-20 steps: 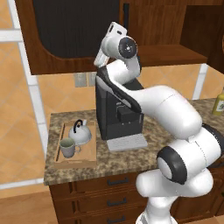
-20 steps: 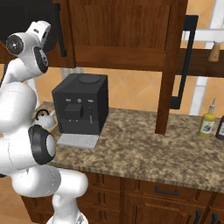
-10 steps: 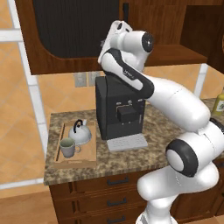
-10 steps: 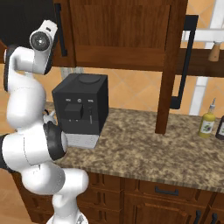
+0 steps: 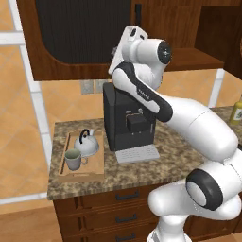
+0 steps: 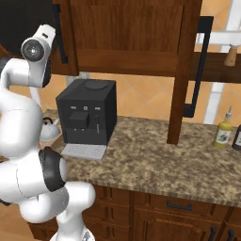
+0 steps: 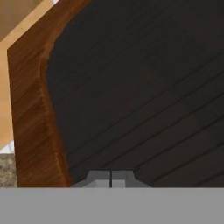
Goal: Pick the kettle from the counter and place it on the tray. Then pick the mug from the cabinet and place it on the tray. Then close the cabinet doors.
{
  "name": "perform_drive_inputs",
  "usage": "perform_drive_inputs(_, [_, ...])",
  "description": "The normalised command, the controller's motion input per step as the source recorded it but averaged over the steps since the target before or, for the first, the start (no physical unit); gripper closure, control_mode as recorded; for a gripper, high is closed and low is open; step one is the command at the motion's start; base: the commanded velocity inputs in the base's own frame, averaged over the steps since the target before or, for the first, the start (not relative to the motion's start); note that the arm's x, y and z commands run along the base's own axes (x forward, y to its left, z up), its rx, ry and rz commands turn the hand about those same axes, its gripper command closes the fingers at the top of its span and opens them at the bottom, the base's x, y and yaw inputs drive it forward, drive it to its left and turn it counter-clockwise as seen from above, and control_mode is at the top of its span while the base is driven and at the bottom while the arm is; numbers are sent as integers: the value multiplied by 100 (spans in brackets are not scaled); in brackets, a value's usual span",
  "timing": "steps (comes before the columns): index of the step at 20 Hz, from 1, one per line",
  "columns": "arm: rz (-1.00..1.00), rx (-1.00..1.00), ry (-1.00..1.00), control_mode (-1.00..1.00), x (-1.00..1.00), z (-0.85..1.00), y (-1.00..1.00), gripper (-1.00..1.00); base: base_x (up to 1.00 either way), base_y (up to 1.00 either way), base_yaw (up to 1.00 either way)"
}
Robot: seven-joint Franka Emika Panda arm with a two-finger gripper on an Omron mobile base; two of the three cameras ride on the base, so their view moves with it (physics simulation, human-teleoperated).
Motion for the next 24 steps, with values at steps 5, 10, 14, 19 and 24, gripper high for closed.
perform_drive_inputs(5, [-9, -1, 28, -100, -42, 55, -51, 100, 0, 0, 0])
perform_drive_inputs(10, [-19, 0, 26, -100, -5, 33, -61, 100, 0, 0, 0])
perform_drive_inputs(14, [-23, 10, 4, -100, -62, 4, -99, 100, 0, 0, 0])
perform_drive_inputs(19, [-23, 28, 0, -100, -94, 0, -100, 100, 0, 0, 0])
perform_drive_inputs(24, [-14, 34, 0, -100, -56, 0, -84, 100, 0, 0, 0])
